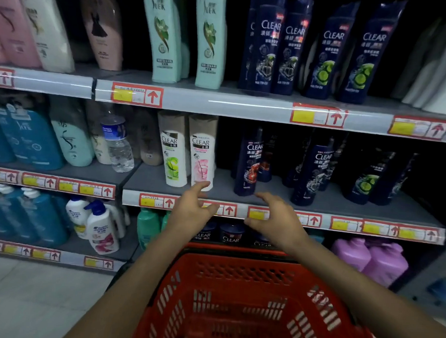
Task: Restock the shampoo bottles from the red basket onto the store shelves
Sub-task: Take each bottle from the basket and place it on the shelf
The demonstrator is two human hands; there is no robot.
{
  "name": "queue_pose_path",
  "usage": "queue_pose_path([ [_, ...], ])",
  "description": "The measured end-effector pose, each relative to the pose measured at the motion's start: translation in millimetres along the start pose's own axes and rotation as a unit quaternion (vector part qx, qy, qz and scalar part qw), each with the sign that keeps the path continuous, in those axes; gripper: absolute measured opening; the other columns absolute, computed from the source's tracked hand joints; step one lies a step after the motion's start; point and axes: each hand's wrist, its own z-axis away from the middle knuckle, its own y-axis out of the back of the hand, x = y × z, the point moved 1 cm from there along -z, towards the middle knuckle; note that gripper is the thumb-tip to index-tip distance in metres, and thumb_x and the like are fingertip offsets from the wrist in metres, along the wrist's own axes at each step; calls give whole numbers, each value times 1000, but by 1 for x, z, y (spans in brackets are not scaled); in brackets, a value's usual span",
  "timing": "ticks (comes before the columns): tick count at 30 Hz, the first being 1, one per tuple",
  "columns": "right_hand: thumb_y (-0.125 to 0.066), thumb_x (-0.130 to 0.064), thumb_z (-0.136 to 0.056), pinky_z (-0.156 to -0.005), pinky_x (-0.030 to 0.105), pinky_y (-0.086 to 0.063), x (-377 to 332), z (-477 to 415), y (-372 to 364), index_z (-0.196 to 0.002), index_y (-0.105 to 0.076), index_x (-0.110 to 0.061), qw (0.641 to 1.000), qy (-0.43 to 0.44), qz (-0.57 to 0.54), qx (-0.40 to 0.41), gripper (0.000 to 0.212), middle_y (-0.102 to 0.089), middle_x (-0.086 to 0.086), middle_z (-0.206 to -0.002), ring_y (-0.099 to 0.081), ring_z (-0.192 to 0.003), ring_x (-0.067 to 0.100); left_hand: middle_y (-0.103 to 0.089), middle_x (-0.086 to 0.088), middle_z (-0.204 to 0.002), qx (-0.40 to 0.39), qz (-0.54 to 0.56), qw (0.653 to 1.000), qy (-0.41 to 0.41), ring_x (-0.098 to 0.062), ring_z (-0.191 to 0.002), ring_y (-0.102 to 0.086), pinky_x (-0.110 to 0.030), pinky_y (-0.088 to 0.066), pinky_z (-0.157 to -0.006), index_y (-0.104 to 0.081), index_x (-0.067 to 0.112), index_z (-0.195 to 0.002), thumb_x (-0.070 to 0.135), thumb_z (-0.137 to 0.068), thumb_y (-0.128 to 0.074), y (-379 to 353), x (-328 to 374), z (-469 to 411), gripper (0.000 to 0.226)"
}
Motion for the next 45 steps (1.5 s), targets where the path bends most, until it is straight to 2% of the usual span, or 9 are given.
queue_pose_path([
  [5,-79,-44,-86,-112,36,-39,41,15,7,-157,-35,-18,998,20,55,-34,88,-43,6,-153,-42,-140,25,-64,6,-118,-27,-39,998,-38,-15,-110,-64,-41,-58,-91,-52,27,-146,30,-94,-74,-32,9,16,57],
  [11,-77,-32,-90,-105,36,-44,55,4,27,-152,-41,-16,997,51,48,-18,74,-47,9,-145,-48,-132,29,-67,9,-96,66,-78,992,-76,-9,-91,-67,-43,-59,-86,-58,28,-134,26,-94,-72,-64,27,1,43],
  [14,-75,-26,-91,-101,36,-45,63,5,33,-151,-44,-17,997,56,48,7,68,-50,11,-140,-52,-128,30,-61,9,-96,120,-85,987,-62,-15,-92,-65,-41,-57,-85,-54,22,-137,42,-86,-79,-80,50,-29,60],
  [17,-74,-25,-91,-99,39,-49,68,6,34,-145,-49,-16,996,67,46,23,60,-53,11,-134,-54,-122,31,-66,0,-113,119,-103,987,-33,-20,-102,-66,-39,-57,-86,-51,21,-137,57,-71,-81,-97,66,-58,81],
  [23,-68,-25,-94,-94,40,-51,72,10,37,-137,-51,-13,992,85,85,42,47,-54,10,-131,-56,-118,31,-72,-1,-117,149,-3,988,44,-15,-95,-64,-24,-46,-79,-63,14,-123,26,-83,-86,-112,79,-81,48],
  [30,-66,-20,-93,-93,42,-53,75,13,33,-132,-55,-14,993,73,86,31,41,-55,8,-127,-58,-116,30,-75,0,-110,186,33,982,5,-19,-100,-70,-35,-54,-93,-63,21,-109,21,-78,-90,-83,58,-23,41],
  [35,-65,-22,-95,-97,41,-51,65,15,19,-141,-51,-16,993,74,86,19,48,-53,8,-132,-57,-120,28,-76,12,-92,228,106,968,-6,0,-83,-72,-39,-59,-89,-72,11,-108,16,-76,-91,-48,46,14,37],
  [39,-68,-22,-94,-97,38,-51,57,13,9,-141,-54,-19,994,77,73,26,49,-55,5,-129,-60,-115,26,-80,3,-96,226,154,962,10,-14,-90,-77,-50,-62,-86,-72,15,-107,24,-69,-95,-31,23,31,45],
  [45,-71,-17,-92,-91,30,-50,41,-16,-6,-126,-65,-15,995,54,35,74,35,-68,3,-119,-64,-108,20,-79,12,-87,227,179,956,48,-12,-81,-76,-50,-63,-79,-74,25,-95,41,-47,-92,-11,17,33,53],
])
